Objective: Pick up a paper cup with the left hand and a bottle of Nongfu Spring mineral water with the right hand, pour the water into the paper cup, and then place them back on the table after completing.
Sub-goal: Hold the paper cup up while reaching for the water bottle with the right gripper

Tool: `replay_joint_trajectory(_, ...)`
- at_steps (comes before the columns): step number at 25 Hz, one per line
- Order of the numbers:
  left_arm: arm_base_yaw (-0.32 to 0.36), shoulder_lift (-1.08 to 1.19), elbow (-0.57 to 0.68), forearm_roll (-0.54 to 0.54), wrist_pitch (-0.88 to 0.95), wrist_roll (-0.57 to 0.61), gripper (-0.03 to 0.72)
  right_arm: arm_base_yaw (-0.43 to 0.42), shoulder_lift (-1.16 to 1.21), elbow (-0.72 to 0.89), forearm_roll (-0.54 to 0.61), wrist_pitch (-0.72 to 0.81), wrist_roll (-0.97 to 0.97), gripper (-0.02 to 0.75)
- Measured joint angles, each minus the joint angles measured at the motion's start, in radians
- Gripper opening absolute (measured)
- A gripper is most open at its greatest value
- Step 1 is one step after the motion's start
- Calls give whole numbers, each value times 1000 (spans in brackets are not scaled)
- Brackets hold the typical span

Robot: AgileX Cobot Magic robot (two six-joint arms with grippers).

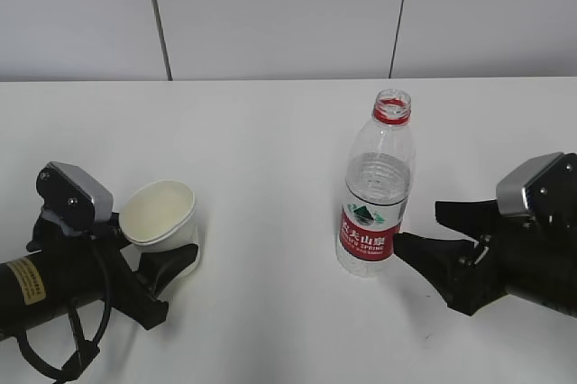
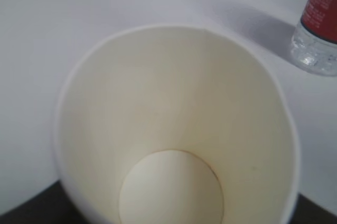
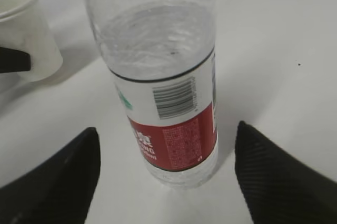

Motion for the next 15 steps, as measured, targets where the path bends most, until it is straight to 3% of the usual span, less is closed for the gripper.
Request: replay_joint_trajectory(15,0,0,0,13,0,-2,424,0,209,-168,-81,-20,-14,629)
